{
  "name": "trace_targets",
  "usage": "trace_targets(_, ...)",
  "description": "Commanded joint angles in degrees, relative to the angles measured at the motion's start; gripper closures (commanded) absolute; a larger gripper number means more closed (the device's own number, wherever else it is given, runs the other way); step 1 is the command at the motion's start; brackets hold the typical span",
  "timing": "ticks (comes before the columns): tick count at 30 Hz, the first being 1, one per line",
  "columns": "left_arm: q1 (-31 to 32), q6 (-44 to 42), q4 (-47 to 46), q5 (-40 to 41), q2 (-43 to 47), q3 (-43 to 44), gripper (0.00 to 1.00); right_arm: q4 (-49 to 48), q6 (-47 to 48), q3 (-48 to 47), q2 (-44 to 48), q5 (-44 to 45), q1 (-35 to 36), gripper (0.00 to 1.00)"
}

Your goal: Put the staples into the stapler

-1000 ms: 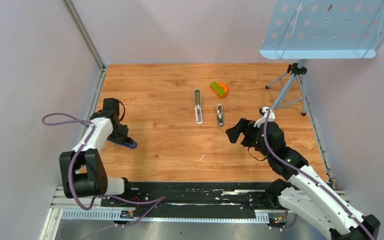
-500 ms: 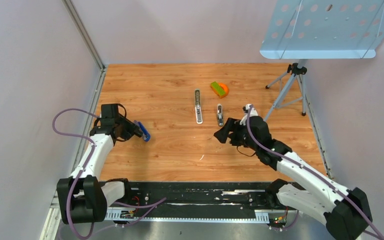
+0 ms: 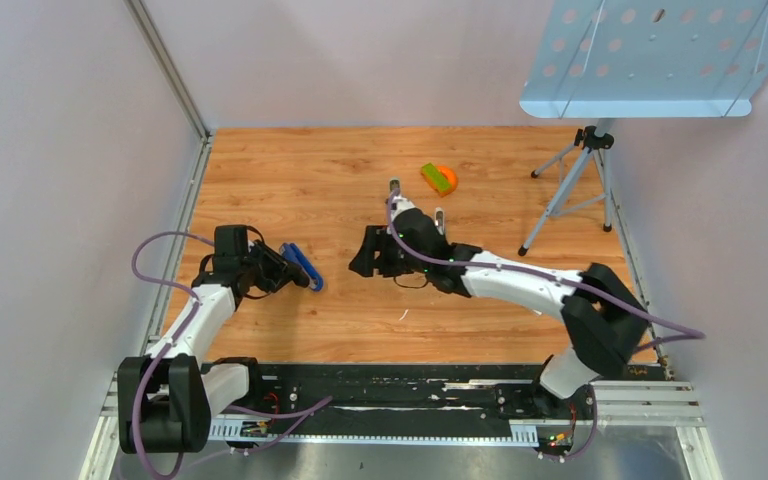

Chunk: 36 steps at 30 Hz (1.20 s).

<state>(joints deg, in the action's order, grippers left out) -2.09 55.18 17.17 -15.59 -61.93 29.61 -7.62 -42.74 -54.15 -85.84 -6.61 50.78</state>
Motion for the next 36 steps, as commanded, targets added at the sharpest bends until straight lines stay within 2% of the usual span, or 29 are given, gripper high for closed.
trace_targets(1, 0.30, 2.13, -4.93, -4.54, 2.58, -1.99, 1.00, -3.60, -1.02, -6.32, -8.70, -2.40, 3.06, 0.34)
trace_targets(10, 0.33, 1.96, -5.60, -5.94, 2.67, -3.93, 1.00, -5.50, 1.06, -14.62, -22.52, -8.41, 3.62, 0.45)
trace_targets(15, 0.33, 1.39, -5.65, -6.49, 2.42, -3.86, 1.00, -5.66, 2.19, -17.42, -27.84, -11.12, 4.35, 0.46)
trace_targets(31, 0.33, 0.06, -5.72, -5.93, 1.42, -4.13, 1.00, -7.72, 1.95, -23.09, -36.94, -16.45, 4.50, 0.59)
trace_targets(33, 0.33, -0.11, -5.86, -6.06, 1.13, -4.00, 1.00, -7.95, 1.95, -23.21, -37.27, -16.80, 4.50, 0.65)
trace_targets(36, 0.33, -0.86, -5.68, -6.19, 0.87, -3.50, 1.00, -9.29, 1.79, -22.25, -36.72, -17.21, 4.39, 0.80)
